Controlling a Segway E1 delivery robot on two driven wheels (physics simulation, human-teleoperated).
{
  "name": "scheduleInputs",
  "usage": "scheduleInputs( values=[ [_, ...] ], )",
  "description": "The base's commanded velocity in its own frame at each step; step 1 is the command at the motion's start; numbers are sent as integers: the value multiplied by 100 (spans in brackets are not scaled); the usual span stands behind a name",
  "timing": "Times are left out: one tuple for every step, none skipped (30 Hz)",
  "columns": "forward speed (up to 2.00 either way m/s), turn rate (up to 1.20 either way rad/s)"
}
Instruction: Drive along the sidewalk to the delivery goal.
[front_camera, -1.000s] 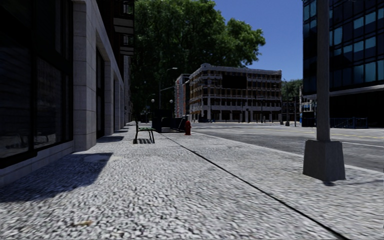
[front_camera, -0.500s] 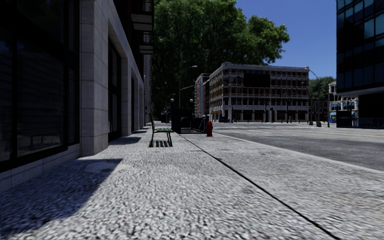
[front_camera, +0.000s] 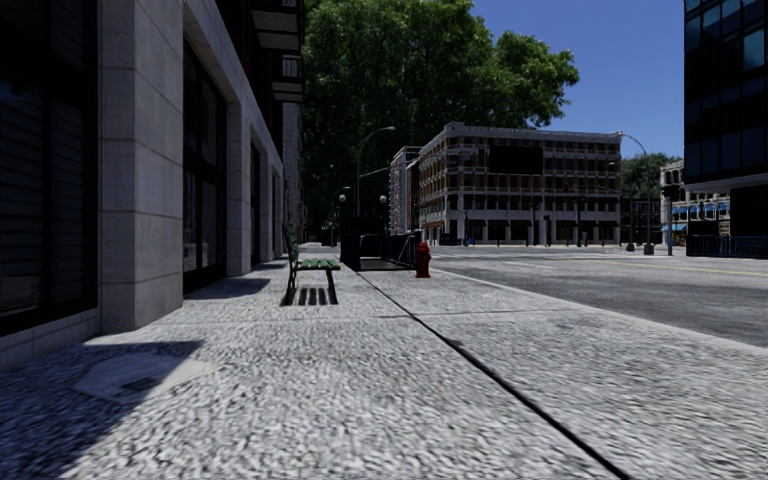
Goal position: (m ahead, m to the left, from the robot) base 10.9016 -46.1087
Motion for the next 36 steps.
scheduleInputs(
  values=[
    [196, -50],
    [196, -50],
    [196, -50],
    [196, -50],
    [196, -50],
    [196, -50],
    [196, -50],
    [196, -49],
    [196, -45],
    [196, -31],
    [196, -9],
    [196, -9],
    [196, -4],
    [196, -3],
    [196, -3],
    [196, -3],
    [196, -3],
    [196, -3],
    [196, -3],
    [196, 0],
    [196, 0],
    [196, 0],
    [196, 0],
    [196, 0],
    [196, 0],
    [196, 0],
    [200, 0],
    [200, 0],
    [199, 0],
    [198, 0],
    [198, 0],
    [198, 0],
    [198, 0],
    [198, 0],
    [198, 0],
    [198, 0]
  ],
)
